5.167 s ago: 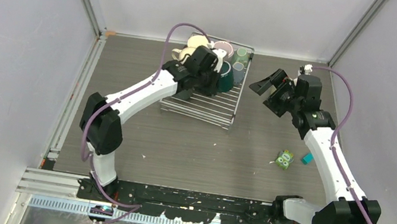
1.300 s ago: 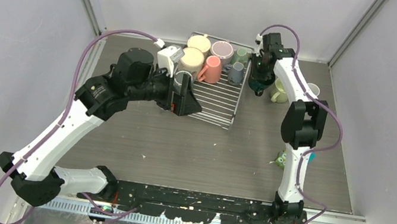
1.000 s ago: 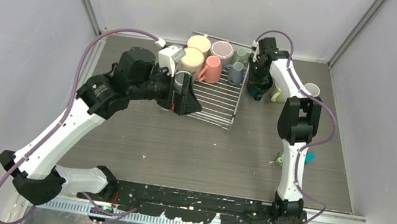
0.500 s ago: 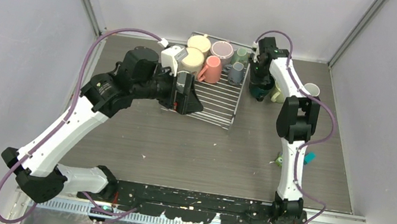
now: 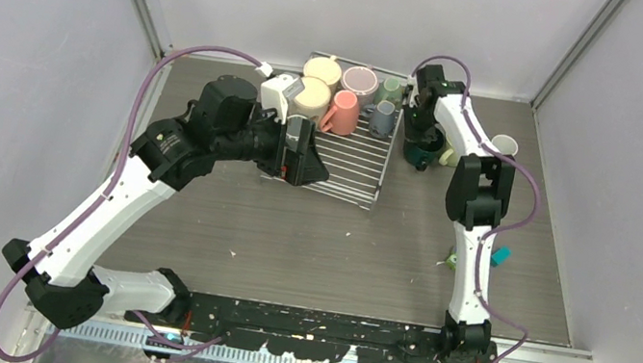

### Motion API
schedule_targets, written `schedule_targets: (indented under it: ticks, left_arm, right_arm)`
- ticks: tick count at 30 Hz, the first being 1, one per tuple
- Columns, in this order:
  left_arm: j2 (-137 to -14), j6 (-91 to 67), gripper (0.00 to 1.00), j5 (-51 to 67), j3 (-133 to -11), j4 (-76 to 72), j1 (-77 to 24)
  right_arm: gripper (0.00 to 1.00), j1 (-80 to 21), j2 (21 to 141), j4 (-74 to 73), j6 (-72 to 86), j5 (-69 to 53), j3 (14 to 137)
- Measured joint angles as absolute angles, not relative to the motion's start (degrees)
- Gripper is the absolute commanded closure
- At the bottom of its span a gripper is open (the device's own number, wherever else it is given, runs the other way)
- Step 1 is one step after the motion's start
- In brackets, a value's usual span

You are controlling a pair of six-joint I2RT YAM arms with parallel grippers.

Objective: Unload the cups from the dish rack
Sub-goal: Place the cup at the corner of the board.

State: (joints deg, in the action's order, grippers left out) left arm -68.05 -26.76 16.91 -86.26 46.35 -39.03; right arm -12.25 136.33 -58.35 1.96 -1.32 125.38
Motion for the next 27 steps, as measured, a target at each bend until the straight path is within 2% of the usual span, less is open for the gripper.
schedule_targets:
  ticks: [4, 11, 18, 22, 27]
  left_arm:
    - [-68.05, -26.76, 0.00, 16.91, -86.26, 46.37, -39.03]
    - [-68.05, -26.76, 0.00, 16.86, -86.26, 46.37, -39.03]
    - [-68.05, -26.74, 0.00, 15.94, -86.26, 46.37, -39.03]
    - [-68.40, -26.72, 0.00, 14.96, -86.61, 46.37, -39.03]
    - [-69.17, -26.24, 0.00, 12.25, -87.35, 46.39, -39.03]
  right_arm:
    - [0.64, -12.45, 136.62, -59.44, 2.02, -0.80, 126.98]
    - [0.51, -13.47, 136.62, -61.56, 2.09, 2.68, 133.32]
    - [0.20, -13.82, 135.00, -63.68, 4.56, 6.24, 133.38]
    - [0.02, -13.82, 128.64, -63.77, 7.97, 7.03, 128.53]
    - [0.00, -14.02, 115.37, -60.86, 12.71, 6.85, 119.15]
